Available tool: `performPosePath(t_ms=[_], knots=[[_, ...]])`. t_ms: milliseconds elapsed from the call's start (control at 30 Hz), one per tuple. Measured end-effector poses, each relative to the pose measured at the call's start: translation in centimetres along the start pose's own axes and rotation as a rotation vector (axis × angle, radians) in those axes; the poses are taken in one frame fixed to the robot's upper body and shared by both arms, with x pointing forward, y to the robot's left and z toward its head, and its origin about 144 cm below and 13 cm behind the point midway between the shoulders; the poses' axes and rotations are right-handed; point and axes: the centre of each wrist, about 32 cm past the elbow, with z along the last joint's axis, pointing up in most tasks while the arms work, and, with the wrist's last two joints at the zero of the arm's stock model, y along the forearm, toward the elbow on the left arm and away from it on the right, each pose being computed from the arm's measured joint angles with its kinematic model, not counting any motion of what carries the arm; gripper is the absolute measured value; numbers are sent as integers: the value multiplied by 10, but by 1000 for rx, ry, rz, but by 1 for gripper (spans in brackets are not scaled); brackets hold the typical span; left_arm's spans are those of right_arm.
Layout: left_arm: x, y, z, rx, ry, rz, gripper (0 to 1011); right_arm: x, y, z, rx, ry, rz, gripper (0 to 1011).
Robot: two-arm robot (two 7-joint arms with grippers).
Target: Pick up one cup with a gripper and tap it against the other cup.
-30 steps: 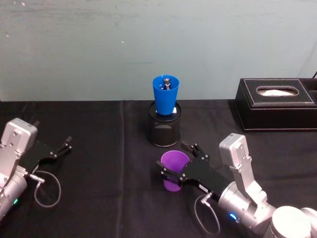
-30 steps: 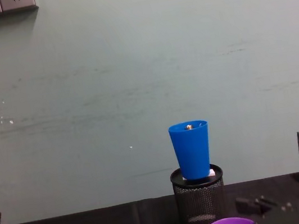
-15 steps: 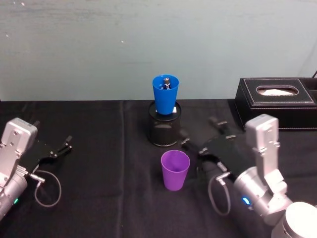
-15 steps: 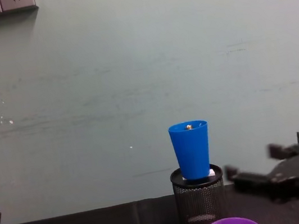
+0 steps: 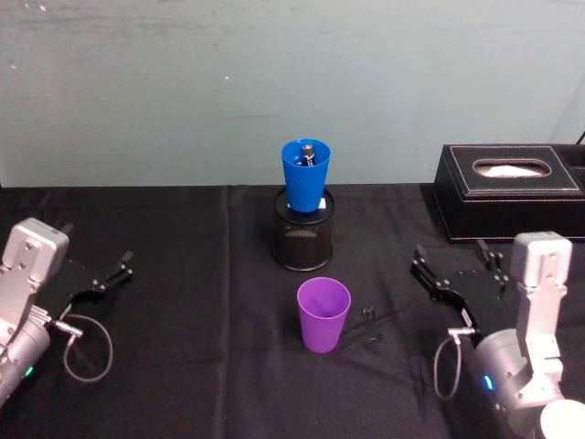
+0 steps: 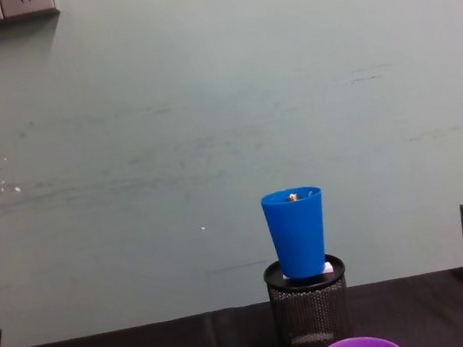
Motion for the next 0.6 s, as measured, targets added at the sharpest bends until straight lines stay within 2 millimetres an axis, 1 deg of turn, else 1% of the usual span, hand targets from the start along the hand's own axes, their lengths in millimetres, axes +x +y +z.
performPosePath(t_ms=[67, 600], knots=[[0, 0, 0, 0, 0, 0, 1000, 2, -2, -3, -7, 10, -12, 1003], [0, 0, 0, 0, 0, 0, 1000, 0, -1, -1, 0, 4, -5, 1003]])
